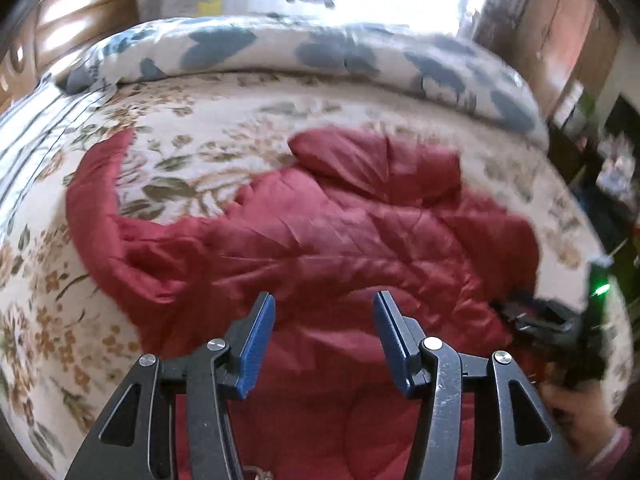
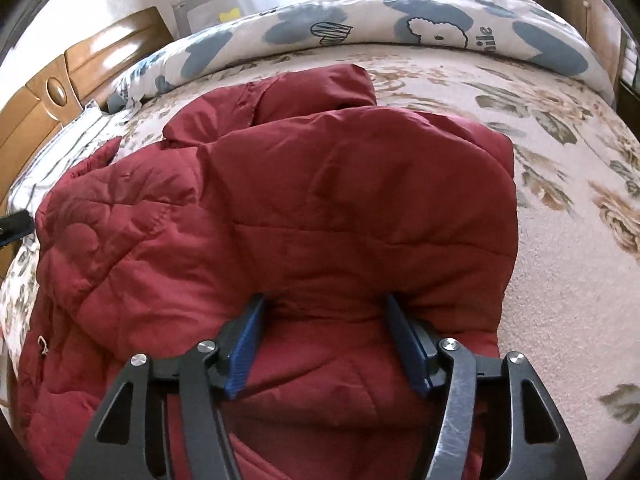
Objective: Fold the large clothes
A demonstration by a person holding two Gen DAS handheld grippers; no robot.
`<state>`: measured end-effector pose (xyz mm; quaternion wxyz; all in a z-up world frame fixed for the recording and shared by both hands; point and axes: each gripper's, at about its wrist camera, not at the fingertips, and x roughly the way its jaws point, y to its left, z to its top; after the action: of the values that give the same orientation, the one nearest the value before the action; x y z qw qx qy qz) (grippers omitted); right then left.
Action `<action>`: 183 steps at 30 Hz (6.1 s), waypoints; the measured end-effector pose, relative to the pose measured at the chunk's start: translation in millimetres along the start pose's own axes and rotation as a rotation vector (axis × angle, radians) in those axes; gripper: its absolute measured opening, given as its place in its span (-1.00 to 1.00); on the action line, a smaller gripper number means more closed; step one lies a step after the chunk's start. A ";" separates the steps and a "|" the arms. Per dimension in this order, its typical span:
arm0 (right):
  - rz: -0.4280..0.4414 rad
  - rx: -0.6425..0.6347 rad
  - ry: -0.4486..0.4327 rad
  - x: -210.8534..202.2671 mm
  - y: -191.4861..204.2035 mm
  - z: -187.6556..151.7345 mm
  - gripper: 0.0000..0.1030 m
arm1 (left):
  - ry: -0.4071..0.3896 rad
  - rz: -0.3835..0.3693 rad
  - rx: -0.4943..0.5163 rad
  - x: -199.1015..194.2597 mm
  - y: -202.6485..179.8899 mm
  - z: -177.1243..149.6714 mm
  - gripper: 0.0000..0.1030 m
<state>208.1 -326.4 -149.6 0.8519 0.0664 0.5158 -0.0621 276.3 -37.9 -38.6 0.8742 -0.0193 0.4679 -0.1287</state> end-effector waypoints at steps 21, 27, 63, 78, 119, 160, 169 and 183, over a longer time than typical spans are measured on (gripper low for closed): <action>-0.033 0.050 0.060 9.2 6.0 -0.5 0.84 | 0.135 0.014 -0.027 75.5 26.0 -23.0 0.02; -0.040 0.045 0.065 3.9 7.7 3.2 0.84 | 0.134 -0.016 -0.034 46.9 31.6 -20.9 0.06; 0.201 0.117 0.040 -98.1 44.7 -50.0 0.97 | 0.124 0.424 -0.230 61.6 191.1 106.6 0.57; 0.222 0.128 -0.032 -121.9 54.9 -61.6 0.97 | 0.278 0.507 -0.277 162.1 238.9 134.5 -0.75; 0.230 0.388 -0.123 -131.8 -15.0 -57.2 0.95 | 0.018 -0.310 -0.003 93.3 33.3 30.2 -0.79; 0.300 0.466 -0.155 -65.5 -65.7 30.5 -0.84 | -0.030 -0.261 0.010 48.5 34.1 6.7 0.79; 0.200 0.432 -0.120 -45.7 -67.7 11.4 -0.83 | -0.015 -0.135 0.017 65.0 42.6 26.1 0.44; 0.021 0.333 -0.281 -105.2 -27.6 16.8 -0.15 | 0.093 -0.046 0.021 124.2 27.2 24.6 0.42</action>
<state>169.4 -352.6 -50.0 0.8932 0.2023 0.3741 -0.1460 367.9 -44.0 -130.0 0.8485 -0.0151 0.5059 -0.1546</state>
